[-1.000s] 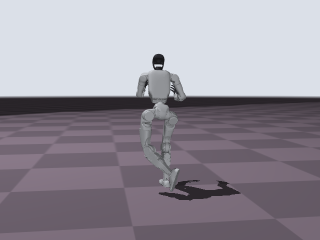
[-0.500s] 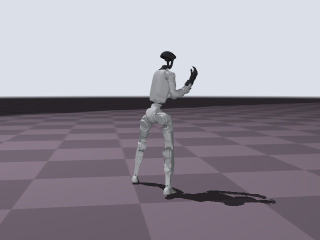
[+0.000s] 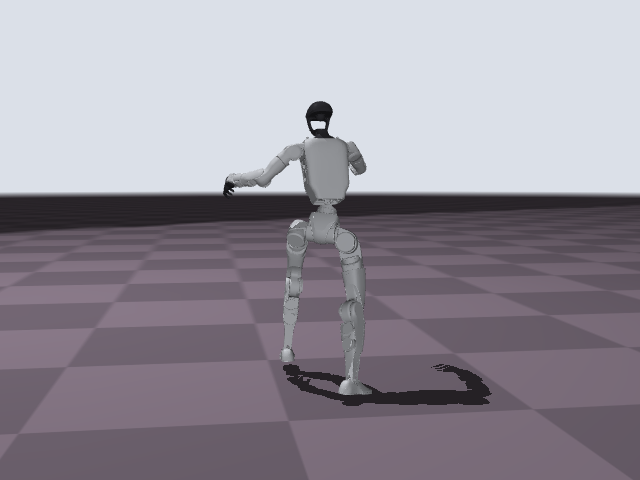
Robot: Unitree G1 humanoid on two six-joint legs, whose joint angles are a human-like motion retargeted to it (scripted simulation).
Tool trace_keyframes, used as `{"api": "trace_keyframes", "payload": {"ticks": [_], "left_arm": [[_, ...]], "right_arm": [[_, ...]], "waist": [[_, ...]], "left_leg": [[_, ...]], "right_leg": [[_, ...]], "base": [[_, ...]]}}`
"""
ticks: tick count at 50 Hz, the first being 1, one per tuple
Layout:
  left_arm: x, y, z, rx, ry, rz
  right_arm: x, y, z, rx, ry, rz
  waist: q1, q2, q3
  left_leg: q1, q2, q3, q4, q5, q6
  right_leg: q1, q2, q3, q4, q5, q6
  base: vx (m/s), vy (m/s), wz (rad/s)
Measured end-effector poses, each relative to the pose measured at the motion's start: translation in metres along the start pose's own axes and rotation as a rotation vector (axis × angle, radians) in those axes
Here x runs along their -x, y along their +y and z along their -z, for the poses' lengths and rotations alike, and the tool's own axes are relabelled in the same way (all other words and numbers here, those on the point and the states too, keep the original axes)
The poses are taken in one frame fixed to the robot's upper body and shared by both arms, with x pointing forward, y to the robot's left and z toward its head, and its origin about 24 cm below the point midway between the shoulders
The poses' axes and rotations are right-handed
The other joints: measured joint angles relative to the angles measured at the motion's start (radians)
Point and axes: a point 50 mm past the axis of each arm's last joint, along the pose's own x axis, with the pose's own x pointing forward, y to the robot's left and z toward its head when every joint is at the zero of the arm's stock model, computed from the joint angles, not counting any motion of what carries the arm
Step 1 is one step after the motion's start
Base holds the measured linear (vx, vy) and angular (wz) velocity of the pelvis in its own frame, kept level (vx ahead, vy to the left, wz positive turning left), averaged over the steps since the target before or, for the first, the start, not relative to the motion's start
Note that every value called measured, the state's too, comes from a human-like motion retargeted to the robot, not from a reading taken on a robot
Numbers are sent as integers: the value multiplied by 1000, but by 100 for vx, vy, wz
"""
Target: Kungfu
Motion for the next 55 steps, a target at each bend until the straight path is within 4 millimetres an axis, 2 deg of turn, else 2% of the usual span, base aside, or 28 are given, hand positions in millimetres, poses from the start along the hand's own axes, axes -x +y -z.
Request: {"api": "trace_keyframes", "payload": {"ticks": [2, 3, 4, 5, 6, 7, 8, 10, 12, 15, 17, 19, 22, 24, 27, 30, 32, 34, 37, 40, 42, 45, 47, 50, 52, 55], "left_arm": [[67, 58, 77, -131, 463, -278], [109, 77, 108, -210, 715, -392], [153, 89, 128, -279, 981, -478], [198, 91, 139, -337, 1247, -523], [231, 94, 141, -380, 1427, -510], [262, 95, 141, -412, 1577, -507], [291, 92, 143, -420, 1672, -533], [329, 86, 143, -392, 1690, -656], [332, 84, 146, -340, 1577, -767], [328, 87, 143, -322, 1454, -863], [317, 95, 139, -363, 1385, -882], [300, 103, 132, -425, 1289, -900], [258, 116, 118, -519, 1068, -942], [215, 127, 100, -581, 846, -946], [145, 140, 52, -677, 481, -914], [77, 134, -13, -762, 112, -850], [36, 117, -60, -805, -117, -771], [2, 92, -107, -848, -322, -675], [-31, 50, -167, -948, -551, -529], [-47, 16, -209, -1071, -685, -412], [-47, 3, -225, -1156, -747, -343], [-40, -8, -238, -1212, -824, -269], [-35, -15, -240, -1220, -866, -203], [-26, -23, -239, -1270, -893, -141], [-21, -26, -236, -1280, -901, -135], [-17, -33, -225, -1260, -933, -115]], "right_arm": [[-12, 36, 43, 328, 255, -139], [-8, 39, 65, 506, 455, -250], [8, 41, 83, 629, 695, -319], [31, 45, 93, 725, 947, -389], [40, 44, 98, 668, 1022, -442], [43, 43, 100, 603, 1038, -477], [33, 43, 98, 535, 938, -484], [20, 49, 87, 552, 718, -390], [20, 50, 83, 664, 582, -285], [39, 50, 94, 714, 615, -343], [53, 52, 101, 687, 691, -369], [56, 59, 100, 660, 689, -377], [51, 68, 92, 659, 603, -380], [46, 70, 88, 673, 564, -362], [35, 75, 79, 658, 498, -343], [19, 83, 64, 613, 395, -363], [5, 91, 49, 576, 308, -369], [-10, 102, 27, 528, 203, -364], [-33, 120, -16, 451, 17, -350], [-53, 133, -69, 401, -185, -330], [-61, 140, -103, 377, -294, -289], [-64, 148, -150, 305, -441, -212], [-62, 149, -171, 245, -514, -175], [-56, 147, -187, 202, -618, -141], [-49, 148, -190, 185, -661, -127], [-39, 152, -193, 161, -710, -142]], "waist": [[21, 8, 12], [25, 11, 4], [26, 17, 1], [27, 23, 1], [35, 19, 14], [39, 17, 28], [35, 18, 45], [25, 15, 38], [40, -4, 20], [62, -37, 20], [60, -51, 26], [50, -58, 25], [35, -61, 11], [27, -60, 3], [1, -54, -7], [-37, -44, -26], [-61, -28, -41], [-88, -4, -55], [-134, 36, -72], [-179, 81, -75], [-201, 110, -70], [-222, 140, -56], [-224, 145, -46], [-234, 147, -35], [-262, 153, -21], [-305, 182, -21]], "left_leg": [[10, -16, -19, -21, 20, -6], [4, -15, -26, -31, 29, -12], [2, -14, -34, -42, 40, -17], [1, -11, -43, -53, 51, -22], [7, -8, -48, -65, 60, -28], [13, -6, -52, -77, 68, -35], [22, -6, -55, -87, 70, -45], [25, -14, -63, -99, 75, -61], [18, -14, -62, -114, 88, -66], [30, -18, -57, -141, 108, -75], [50, -31, -64, -159, 118, -83], [67, -32, -62, -176, 127, -86], [76, -29, -58, -196, 141, -79], [78, -24, -68, -202, 145, -74], [86, -13, -80, -208, 149, -69], [89, -4, -96, -210, 150, -59], [91, 13, -99, -209, 147, -56], [94, 31, -100, -204, 140, -52], [101, 60, -88, -190, 125, -42], [118, 112, -25, -169, 105, -25], [140, 152, 32, -159, 91, -20], [197, 200, 143, -157, 74, -20], [246, 223, 228, -169, 70, -26], [329, 234, 357, -195, 65, -39], [396, 213, 436, -215, 60, -46], [467, 220, 522, -262, 81, -62]], "right_leg": [[16, 11, 2, 1, -15, 10], [12, 20, -2, 0, -23, 10], [16, 29, -14, -3, -29, 11], [24, 38, -31, -8, -34, 11], [40, 54, -37, -16, -37, 11], [57, 72, -40, -23, -41, 11], [73, 91, -36, -29, -47, 10], [79, 107, -29, -31, -63, 10], [66, 102, -39, -30, -71, 10], [76, 106, -54, -33, -76, 10], [98, 113, -60, -36, -79, 10], [109, 116, -65, -40, -80, 8], [101, 107, -68, -40, -77, 10], [97, 107, -72, -43, -71, 10], [103, 111, -87, -55, -53, 11], [101, 115, -92, -65, -30, 11], [92, 118, -87, -68, -12, 11], [82, 119, -81, -70, 11, 11], [58, 114, -62, -71, 52, 11], [22, 101, -32, -68, 98, 11], [-14, 81, -6, -58, 126, 11], [-90, 27, 17, -31, 164, 11], [-149, -16, 17, -11, 189, 11], [-235, -93, -11, 22, 219, 11], [-280, -172, -41, 66, 223, 3], [-389, -197, 4, 140, 226, -14]], "base": [[-4, -11, 67], [-8, -4, 62], [-11, -3, 57], [-8, -8, 63], [-3, -14, 72], [1, -23, 86], [2, -24, 83], [5, -15, 56], [2, -1, 10], [9, -19, 36], [13, -24, 52], [5, -17, 23], [-3, -8, -14], [-5, -12, -29], [-5, -18, -31], [-5, -14, -44], [-8, -7, -72], [-13, -1, -90], [-20, 2, -109], [-28, 3, -142], [-34, 5, -175], [-40, 6, -193], [-39, 19, -197], [-37, 13, -168], [-33, 23, -136], [-46, -6, -156]]}}
